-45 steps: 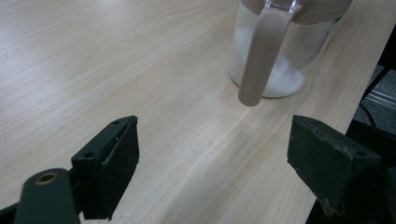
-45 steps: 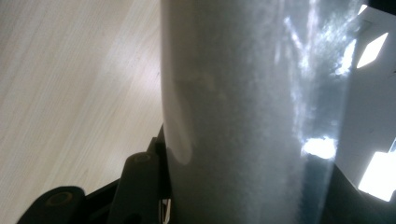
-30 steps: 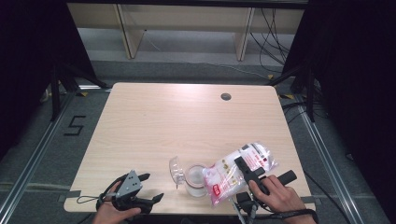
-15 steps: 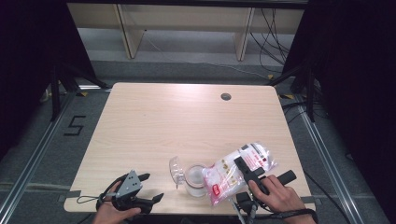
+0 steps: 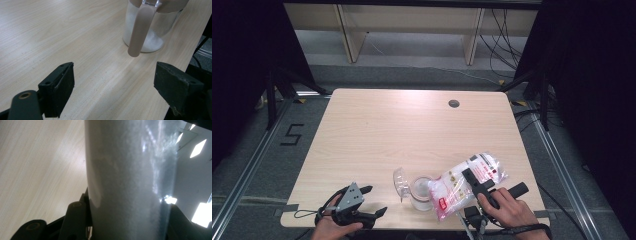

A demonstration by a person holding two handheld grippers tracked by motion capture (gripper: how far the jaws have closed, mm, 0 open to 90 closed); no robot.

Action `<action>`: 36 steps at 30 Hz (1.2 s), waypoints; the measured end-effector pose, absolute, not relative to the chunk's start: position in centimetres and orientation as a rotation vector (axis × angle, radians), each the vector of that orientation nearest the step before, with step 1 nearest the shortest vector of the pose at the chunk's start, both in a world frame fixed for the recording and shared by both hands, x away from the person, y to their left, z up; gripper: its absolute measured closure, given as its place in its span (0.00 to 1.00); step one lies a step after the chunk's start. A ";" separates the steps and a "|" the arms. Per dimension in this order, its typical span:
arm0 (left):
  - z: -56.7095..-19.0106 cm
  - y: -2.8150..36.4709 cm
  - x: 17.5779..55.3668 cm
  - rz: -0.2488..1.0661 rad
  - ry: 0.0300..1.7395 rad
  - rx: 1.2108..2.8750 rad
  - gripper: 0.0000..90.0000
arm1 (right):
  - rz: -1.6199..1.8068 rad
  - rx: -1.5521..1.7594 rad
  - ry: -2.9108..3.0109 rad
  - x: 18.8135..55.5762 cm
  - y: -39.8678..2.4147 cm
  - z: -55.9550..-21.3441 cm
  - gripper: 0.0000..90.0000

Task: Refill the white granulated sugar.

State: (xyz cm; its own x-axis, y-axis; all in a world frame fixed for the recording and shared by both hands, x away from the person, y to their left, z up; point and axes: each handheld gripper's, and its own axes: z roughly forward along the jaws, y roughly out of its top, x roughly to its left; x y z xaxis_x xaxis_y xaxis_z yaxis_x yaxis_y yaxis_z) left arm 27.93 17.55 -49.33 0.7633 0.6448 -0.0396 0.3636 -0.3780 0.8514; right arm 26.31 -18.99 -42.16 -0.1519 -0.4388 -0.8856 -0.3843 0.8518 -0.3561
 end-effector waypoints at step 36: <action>-49.3 17.6 28.0 0.380 0.753 2.021 0.18 | -0.041 -0.612 1.794 26.4 -19.1 -42.4 0.70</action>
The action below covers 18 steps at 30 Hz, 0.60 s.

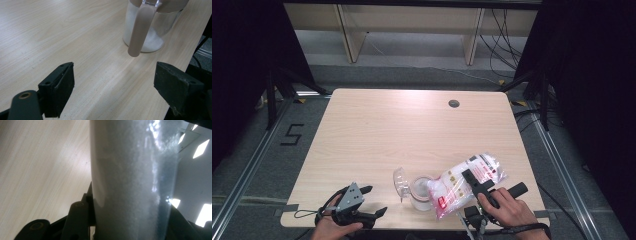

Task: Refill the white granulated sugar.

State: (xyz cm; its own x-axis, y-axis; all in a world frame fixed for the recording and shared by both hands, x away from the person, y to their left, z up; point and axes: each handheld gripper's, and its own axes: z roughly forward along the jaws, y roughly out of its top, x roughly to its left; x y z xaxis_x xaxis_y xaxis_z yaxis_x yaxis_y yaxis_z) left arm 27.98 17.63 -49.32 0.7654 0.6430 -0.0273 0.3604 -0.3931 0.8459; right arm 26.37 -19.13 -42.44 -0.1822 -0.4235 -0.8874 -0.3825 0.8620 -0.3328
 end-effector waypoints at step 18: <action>-49.3 17.6 27.9 0.375 0.762 2.011 0.18 | -0.043 -0.620 1.798 26.4 -19.1 -42.5 0.72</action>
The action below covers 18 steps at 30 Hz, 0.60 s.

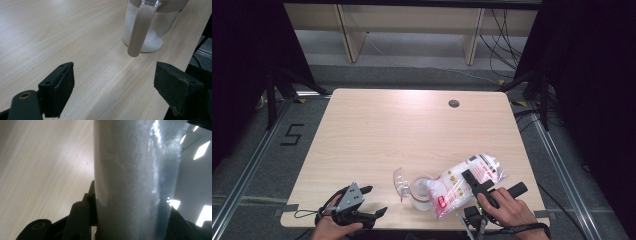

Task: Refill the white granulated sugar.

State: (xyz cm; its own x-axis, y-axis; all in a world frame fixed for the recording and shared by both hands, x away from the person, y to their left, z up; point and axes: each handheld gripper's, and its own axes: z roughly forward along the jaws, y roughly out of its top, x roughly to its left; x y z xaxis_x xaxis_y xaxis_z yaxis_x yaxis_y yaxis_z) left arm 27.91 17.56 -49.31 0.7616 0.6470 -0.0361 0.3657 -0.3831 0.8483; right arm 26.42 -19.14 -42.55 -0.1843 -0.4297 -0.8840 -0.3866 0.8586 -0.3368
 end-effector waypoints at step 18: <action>-49.4 17.6 27.9 0.377 0.758 2.019 0.18 | -0.036 -0.618 1.806 26.7 -19.4 -42.6 0.73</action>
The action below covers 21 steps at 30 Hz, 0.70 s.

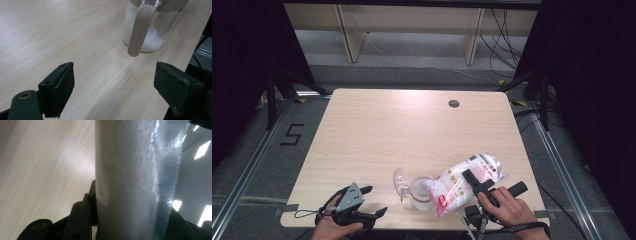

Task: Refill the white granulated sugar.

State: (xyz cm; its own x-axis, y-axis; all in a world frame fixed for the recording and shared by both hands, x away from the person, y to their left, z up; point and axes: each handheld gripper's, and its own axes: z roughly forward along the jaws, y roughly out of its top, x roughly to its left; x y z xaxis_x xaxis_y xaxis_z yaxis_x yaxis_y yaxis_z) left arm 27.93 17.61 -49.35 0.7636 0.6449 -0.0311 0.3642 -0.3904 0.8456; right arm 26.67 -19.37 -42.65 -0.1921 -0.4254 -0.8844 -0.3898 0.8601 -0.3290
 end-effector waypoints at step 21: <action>-49.3 17.7 28.1 0.388 0.734 2.029 0.18 | -0.012 -0.603 1.827 27.0 -19.6 -43.0 0.74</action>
